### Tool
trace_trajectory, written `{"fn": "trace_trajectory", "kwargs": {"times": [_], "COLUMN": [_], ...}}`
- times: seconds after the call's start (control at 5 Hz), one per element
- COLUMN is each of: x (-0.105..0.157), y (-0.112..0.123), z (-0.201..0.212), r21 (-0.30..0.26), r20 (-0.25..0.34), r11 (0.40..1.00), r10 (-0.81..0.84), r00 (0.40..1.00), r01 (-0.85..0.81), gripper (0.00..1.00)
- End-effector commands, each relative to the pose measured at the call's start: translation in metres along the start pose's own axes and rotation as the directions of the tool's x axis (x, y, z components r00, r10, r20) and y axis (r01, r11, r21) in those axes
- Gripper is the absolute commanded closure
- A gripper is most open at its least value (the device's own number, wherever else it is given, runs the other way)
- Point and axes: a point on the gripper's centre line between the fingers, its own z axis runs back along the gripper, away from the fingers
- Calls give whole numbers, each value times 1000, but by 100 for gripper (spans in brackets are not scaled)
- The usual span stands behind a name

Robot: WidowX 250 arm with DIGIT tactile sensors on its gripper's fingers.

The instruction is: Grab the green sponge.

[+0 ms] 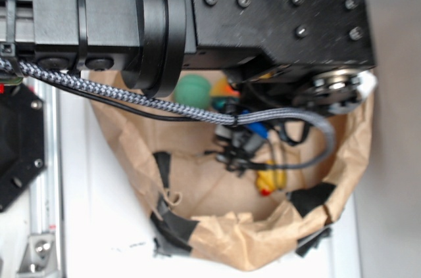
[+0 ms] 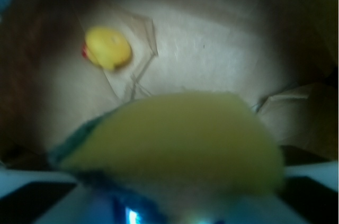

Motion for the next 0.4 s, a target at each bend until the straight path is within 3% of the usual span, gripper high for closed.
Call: {"fn": "trace_trajectory", "kwargs": {"times": [0.0, 0.2], "x": [21, 20], "y": [-9, -11], "z": [26, 23], "r21": [-82, -76], "r20": [74, 81], "r11": [992, 994], "r10": [99, 80], "r00": [992, 994], "r01": [-93, -74], "gripper": [100, 100]}}
